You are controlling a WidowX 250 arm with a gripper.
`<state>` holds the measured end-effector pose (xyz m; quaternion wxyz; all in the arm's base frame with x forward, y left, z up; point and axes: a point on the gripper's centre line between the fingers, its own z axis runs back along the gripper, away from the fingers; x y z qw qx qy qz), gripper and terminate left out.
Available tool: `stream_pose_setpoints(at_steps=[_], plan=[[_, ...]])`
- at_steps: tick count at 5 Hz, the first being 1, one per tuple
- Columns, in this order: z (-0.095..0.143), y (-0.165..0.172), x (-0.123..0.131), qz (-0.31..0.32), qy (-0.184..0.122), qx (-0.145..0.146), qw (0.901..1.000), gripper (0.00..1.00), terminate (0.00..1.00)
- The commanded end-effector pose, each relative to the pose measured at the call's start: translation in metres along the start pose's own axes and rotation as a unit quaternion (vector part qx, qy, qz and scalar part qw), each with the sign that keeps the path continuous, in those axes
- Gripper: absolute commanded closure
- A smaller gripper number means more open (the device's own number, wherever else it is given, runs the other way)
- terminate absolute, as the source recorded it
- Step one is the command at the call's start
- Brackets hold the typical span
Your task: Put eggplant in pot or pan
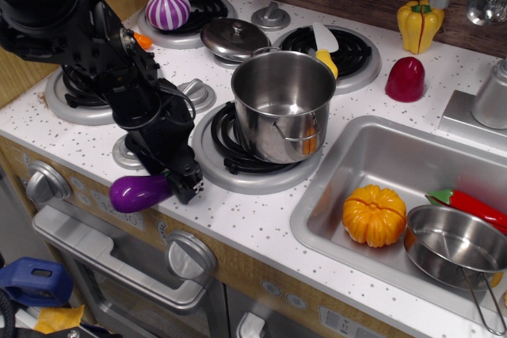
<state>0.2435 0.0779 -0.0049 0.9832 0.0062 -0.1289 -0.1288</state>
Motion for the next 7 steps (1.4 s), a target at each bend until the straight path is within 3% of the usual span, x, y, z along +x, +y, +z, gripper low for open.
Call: stream_pose_setpoints(at_steps=[1, 2, 3, 4, 5, 6, 7], plan=[[-0.012, -0.003, -0.007, 0.002, 0.012, -0.016, 0.9998, 1.0, 0.0], [-0.013, -0.001, -0.007, 0.008, 0.013, -0.023, 0.9996, 1.0, 0.0], [0.015, 0.003, 0.002, 0.0, 0.047, -0.013, 0.9988, 1.0, 0.0], [0.059, 0.011, 0.011, -0.012, 0.092, 0.008, 0.9956, 1.0, 0.0], [0.09, 0.02, 0.02, -0.026, 0.114, 0.027, 0.9927, 1.0, 0.0], [0.111, 0.023, 0.031, -0.034, 0.107, 0.06, 0.9919, 1.0, 0.0], [0.124, 0.026, 0.057, -0.035, 0.06, 0.079, 0.9945, 1.0, 0.0]])
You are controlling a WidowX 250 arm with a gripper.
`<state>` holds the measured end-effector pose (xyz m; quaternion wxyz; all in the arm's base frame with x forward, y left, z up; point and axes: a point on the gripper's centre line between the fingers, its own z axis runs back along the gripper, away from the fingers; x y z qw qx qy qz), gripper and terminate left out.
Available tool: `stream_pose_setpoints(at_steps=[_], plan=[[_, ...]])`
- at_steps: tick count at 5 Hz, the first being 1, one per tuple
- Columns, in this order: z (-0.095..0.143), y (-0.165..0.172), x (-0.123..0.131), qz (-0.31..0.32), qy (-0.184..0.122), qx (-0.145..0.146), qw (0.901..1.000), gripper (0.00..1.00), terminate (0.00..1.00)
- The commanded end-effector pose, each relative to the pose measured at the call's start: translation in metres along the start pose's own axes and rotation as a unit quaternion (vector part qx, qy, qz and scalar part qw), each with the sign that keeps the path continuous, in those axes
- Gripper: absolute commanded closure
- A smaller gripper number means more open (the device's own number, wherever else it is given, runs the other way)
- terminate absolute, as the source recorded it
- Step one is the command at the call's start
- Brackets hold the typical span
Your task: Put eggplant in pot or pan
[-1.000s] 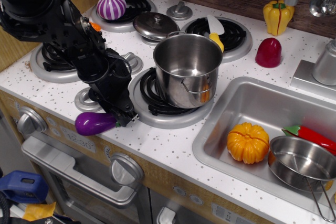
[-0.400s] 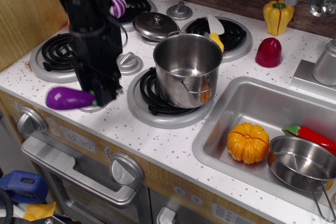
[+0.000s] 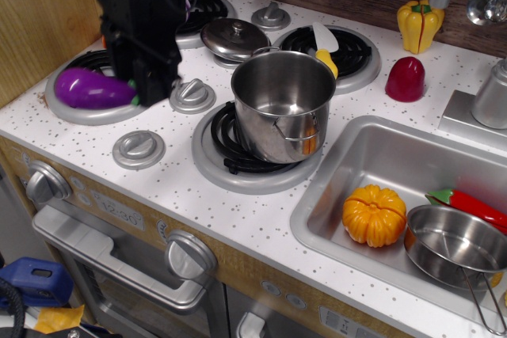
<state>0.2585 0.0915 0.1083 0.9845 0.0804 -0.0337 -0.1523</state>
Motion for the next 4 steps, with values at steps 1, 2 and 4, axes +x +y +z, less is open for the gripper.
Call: stream_pose_setpoints(at_steps=[1, 2, 4], plan=[[0.028, 0.002, 0.041, 0.007, -0.082, 0.06, 0.9948, 1.0, 0.0], [0.035, -0.01, 0.061, 0.027, -0.105, 0.046, 0.9931, 1.0, 0.0], [0.033, -0.027, 0.097, 0.026, -0.134, 0.056, 0.9891, 1.0, 0.0]])
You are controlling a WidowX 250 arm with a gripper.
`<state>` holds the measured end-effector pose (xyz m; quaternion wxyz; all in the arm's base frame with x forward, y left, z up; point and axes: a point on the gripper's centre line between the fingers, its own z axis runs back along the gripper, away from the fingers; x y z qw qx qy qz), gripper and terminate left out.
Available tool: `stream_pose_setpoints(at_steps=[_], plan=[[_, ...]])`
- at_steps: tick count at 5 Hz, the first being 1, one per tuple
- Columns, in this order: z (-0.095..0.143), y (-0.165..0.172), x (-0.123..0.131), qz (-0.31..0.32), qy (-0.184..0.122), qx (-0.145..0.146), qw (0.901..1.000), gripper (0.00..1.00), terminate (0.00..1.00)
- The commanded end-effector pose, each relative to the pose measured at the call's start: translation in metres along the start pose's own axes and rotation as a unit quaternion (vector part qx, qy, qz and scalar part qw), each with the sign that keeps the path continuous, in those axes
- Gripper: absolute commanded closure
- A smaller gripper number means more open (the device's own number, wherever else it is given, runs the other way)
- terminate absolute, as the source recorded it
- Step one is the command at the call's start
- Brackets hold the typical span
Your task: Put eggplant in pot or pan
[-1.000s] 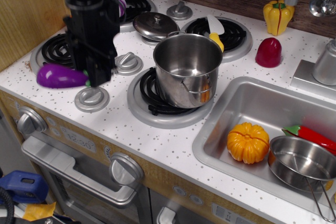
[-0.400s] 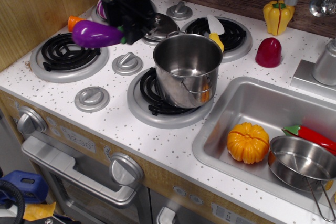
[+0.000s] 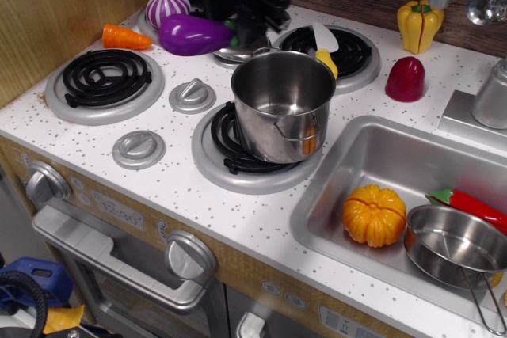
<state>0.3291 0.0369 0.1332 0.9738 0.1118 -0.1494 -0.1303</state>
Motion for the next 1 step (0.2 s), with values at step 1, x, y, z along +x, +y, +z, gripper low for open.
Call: stream_pose_setpoints(at_steps=[1], plan=[[-0.0044, -0.005, 0.0257, -0.003, -0.037, -0.012, 0.9992, 1.0, 1.0]])
